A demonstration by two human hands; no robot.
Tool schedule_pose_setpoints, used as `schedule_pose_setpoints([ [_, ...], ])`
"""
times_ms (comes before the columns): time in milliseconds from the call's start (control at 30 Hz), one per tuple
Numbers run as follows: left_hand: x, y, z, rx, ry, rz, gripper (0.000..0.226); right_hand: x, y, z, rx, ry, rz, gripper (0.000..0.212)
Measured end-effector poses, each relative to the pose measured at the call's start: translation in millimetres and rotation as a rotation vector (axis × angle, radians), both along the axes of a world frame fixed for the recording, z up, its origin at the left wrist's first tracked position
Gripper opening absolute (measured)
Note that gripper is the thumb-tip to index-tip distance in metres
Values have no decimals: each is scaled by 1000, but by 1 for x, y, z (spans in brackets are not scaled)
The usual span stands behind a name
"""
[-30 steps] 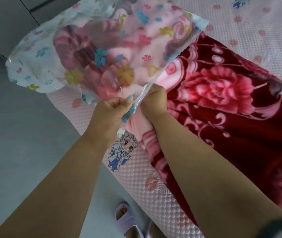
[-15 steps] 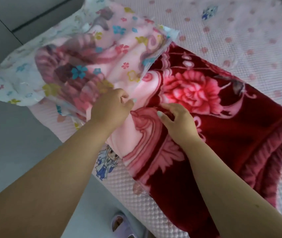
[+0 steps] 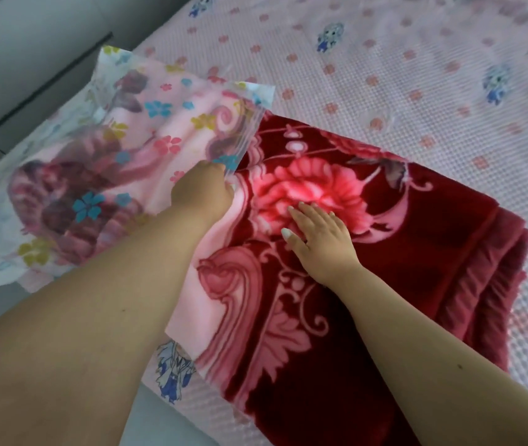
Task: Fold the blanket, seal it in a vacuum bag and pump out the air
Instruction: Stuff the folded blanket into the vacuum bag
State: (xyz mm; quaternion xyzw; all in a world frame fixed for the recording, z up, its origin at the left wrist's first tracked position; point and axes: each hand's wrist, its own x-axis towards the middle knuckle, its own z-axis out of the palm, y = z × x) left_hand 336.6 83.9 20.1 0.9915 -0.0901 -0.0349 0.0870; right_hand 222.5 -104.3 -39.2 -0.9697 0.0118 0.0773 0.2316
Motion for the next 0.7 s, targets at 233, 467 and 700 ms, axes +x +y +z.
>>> schedule_pose_setpoints([
  [233, 65, -26, -10, -2, 24, -106, 39, 64, -12, -9, -92, -33, -22, 65],
  [467, 136, -48, -22, 55, 0, -201, 39, 175, -49, -5, -140, 59, -235, 82],
  [700, 190, -62, -40, -90, 8, -200, 16, 237, -76, -11, 83, 444, -304, 111],
])
